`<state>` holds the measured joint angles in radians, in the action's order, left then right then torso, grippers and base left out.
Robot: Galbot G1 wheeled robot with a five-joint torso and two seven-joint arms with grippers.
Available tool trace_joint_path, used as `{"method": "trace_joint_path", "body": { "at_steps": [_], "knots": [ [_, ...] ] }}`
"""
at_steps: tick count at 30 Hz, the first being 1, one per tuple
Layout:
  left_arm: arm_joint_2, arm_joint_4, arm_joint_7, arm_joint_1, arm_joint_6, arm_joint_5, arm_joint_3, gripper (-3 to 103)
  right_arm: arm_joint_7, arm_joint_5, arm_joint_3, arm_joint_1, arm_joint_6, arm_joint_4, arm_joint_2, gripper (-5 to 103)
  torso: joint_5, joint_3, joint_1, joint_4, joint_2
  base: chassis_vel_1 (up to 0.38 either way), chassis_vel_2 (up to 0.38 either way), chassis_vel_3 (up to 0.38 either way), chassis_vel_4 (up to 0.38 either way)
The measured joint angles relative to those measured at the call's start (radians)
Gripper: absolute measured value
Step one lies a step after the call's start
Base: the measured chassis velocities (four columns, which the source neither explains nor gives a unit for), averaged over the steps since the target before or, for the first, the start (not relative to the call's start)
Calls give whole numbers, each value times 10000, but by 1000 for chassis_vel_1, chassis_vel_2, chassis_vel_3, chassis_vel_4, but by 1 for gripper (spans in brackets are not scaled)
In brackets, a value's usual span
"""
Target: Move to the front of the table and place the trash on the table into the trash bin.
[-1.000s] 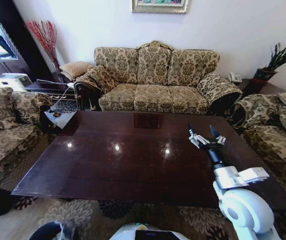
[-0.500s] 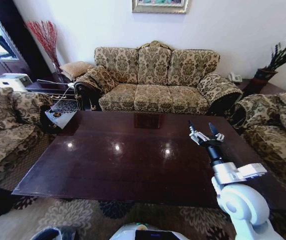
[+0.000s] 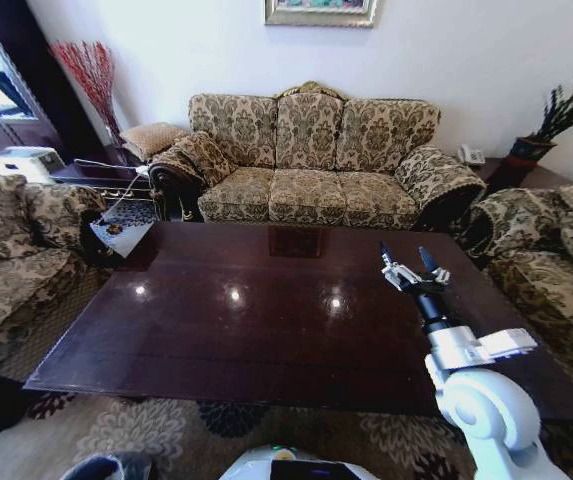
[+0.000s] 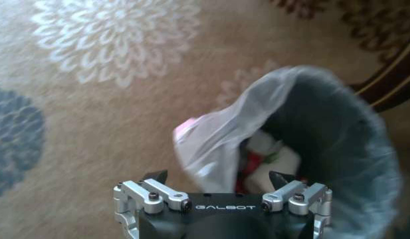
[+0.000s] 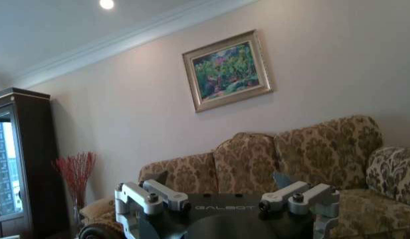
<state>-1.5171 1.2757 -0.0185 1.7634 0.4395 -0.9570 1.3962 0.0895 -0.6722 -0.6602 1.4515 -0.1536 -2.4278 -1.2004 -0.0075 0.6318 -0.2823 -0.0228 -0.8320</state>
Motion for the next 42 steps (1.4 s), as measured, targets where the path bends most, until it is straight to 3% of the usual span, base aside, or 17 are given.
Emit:
{"method": "trace_joint_path", "body": {
  "at_steps": [6,9,11,12,14,15,16,17,19,21,22,25,26,31,42],
  "knots": [
    [-85,1846,335,256,-639,-354,17,100,-4,149,57,142,2,-104,-64,100,-6,0,0,2,0,0,0,0,0],
    [11,4399,588,653,-1782,-406,603,100,-22,606,-90,228,-91,-199,-19,100,-4,0,0,0,0,0,0,0,0],
    [32,4812,605,707,-2011,-357,716,100,-34,722,-110,244,-116,-207,-10,100,-5,0,0,0,0,0,0,0,0],
    [110,6412,651,870,-2846,-23,1113,100,-138,1388,-138,329,-136,-206,-5,100,3,0,0,1,0,0,0,0,0],
    [143,6956,669,924,-3063,90,1194,100,-192,1666,-138,385,-105,-203,-20,100,0,1,0,-1,0,0,0,0,0],
    [255,8448,707,1022,-3350,362,1308,100,-248,2237,-87,588,-37,-208,-94,100,1,1,0,-2,0,0,0,0,0],
    [326,9188,719,1045,-3367,449,1278,100,-259,2440,-54,719,5,-238,-137,100,-1,0,0,-7,0,0,0,0,0],
    [580,10715,738,1089,-3342,574,933,100,-298,2814,14,1115,145,-337,-232,100,9,0,0,5,0,0,0,0,0],
    [651,11104,746,1105,-3316,613,791,100,-310,2919,36,1243,193,-361,-258,100,5,1,0,4,0,0,0,0,0],
    [1099,12460,1223,1104,-2961,1185,-231,100,-418,3736,273,2270,857,-454,-488,100,6,1,-1,8,0,0,0,0,0],
    [1099,12460,1223,1104,-2961,1185,-231,100,-418,3736,273,2270,857,-454,-488,100,6,1,-1,8,0,0,0,0,0],
    [1043,12571,2256,1089,-2935,2173,-1080,100,-565,4488,676,3061,1708,-513,-761,100,-7,0,0,6,0,0,0,0,0],
    [831,12552,2535,1098,-2938,2443,-1403,100,-651,4774,952,3297,2061,-581,-917,100,-8,0,0,-7,0,0,0,0,0],
    [815,12456,2583,1055,-2803,3020,-1924,100,-895,5039,1316,3483,2399,-714,-1148,100,-3,0,0,2,0,0,0,0,0],
    [877,12325,2528,1026,-2723,3131,-2032,100,-1011,4978,1351,3428,2328,-721,-1140,100,-3,0,0,0,0,0,0,0,0]
  ]
}}
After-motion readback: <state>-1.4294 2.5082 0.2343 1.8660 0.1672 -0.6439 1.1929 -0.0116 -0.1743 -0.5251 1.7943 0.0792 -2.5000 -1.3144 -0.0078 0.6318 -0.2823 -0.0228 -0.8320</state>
